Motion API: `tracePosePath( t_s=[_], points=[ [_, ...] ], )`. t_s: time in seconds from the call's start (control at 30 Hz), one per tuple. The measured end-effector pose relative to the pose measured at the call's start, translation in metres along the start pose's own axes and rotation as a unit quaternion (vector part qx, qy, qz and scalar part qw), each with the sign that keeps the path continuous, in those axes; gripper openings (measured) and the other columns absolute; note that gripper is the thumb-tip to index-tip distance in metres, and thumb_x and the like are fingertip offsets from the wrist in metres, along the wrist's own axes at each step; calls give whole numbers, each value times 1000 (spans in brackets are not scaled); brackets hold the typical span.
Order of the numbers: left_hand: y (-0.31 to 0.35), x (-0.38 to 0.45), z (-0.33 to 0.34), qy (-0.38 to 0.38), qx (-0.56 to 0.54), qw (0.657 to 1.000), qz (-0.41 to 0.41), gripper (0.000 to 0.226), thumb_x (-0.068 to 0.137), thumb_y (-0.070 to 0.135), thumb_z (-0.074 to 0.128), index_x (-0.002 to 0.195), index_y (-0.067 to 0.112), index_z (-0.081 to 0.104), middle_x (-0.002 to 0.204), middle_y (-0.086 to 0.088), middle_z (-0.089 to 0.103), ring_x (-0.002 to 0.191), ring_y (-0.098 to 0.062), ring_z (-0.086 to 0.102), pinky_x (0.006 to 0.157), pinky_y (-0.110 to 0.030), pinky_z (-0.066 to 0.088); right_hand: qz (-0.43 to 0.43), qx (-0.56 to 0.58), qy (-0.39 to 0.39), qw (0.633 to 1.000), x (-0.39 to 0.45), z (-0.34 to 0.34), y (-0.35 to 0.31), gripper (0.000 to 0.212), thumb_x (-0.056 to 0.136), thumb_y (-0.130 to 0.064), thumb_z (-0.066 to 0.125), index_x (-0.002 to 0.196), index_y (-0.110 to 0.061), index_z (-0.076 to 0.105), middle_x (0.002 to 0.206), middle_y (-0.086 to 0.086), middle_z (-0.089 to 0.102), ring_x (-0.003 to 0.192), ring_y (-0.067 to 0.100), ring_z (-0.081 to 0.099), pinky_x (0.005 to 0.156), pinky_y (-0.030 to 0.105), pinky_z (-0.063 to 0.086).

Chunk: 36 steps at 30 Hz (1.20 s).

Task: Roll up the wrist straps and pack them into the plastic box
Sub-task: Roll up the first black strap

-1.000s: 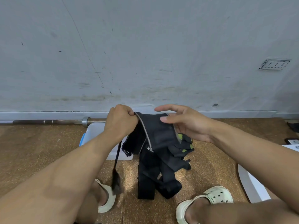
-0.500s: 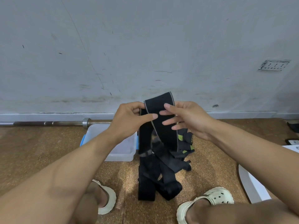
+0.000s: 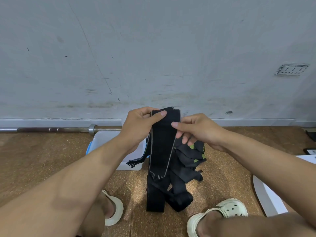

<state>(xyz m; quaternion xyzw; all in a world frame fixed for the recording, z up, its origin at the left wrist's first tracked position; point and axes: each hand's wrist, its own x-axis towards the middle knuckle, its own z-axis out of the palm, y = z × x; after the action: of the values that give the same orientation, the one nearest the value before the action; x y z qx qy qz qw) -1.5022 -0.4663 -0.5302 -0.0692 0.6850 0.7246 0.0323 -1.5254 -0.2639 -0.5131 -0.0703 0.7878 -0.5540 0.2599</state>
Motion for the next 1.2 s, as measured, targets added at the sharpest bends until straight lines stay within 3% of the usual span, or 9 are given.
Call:
tracePosePath(
  t_s=[0.13,0.23,0.43,0.53,0.63,0.8,0.9,1.0,1.2],
  points=[
    [-1,0,0,1,34,999,15,12,91,16,75,101,8,76,84,-3,78,80,-15,75,69,-19,56,26,-9,81,996,3,-3,3,51,94,-61,59,94,-13,76,75,6,72,59,16,64,56,28,54],
    [1,0,-2,-32,50,998,14,10,93,16,73,101,10,75,89,-4,79,85,-14,75,70,-16,55,-1,-6,171,985,11,-11,8,44,96,-55,61,97,-13,73,86,3,69,70,14,65,66,29,58],
    [1,-6,-2,-121,109,987,4,9,95,17,71,102,16,74,93,2,79,89,-11,75,76,-18,55,71,20,-15,997,14,-7,18,42,94,-55,64,109,-18,76,111,3,78,110,20,70,103,39,51],
    [-5,-4,-2,-124,169,978,1,10,94,31,72,102,28,76,99,2,78,103,-24,71,98,-40,55,8,83,43,996,15,-5,17,21,93,-30,74,100,-12,66,91,7,78,83,16,71,87,30,57],
    [-7,-2,-3,-99,179,979,-4,8,93,34,72,99,32,76,106,6,75,108,-17,68,108,-42,49,-51,131,129,982,14,-3,14,9,96,-14,70,99,-10,63,79,8,75,62,10,69,60,20,54],
    [-8,4,-11,-62,147,987,-13,21,97,36,66,114,27,74,114,8,75,115,-12,67,111,-41,47,-98,83,196,972,15,-10,16,15,93,-5,73,94,-19,67,91,13,75,78,24,68,78,44,59],
    [-4,5,-12,-90,108,990,-24,25,99,34,65,117,20,73,112,8,76,110,-9,70,106,-34,51,-132,32,194,972,13,-11,16,29,86,5,76,95,-21,71,103,12,75,74,17,68,76,34,61],
    [1,2,-9,-114,73,991,-24,22,102,29,60,115,15,72,106,5,78,102,-7,72,83,-17,56,-139,29,169,975,12,-9,16,36,85,10,75,108,-17,69,111,8,73,60,8,68,62,20,57],
    [3,-1,-6,-81,57,995,0,15,100,27,62,107,19,73,100,6,76,104,-11,69,96,-29,54,-162,-50,158,973,17,-11,21,61,84,4,79,129,-34,63,137,-6,66,60,24,56,70,35,59]
  ],
)
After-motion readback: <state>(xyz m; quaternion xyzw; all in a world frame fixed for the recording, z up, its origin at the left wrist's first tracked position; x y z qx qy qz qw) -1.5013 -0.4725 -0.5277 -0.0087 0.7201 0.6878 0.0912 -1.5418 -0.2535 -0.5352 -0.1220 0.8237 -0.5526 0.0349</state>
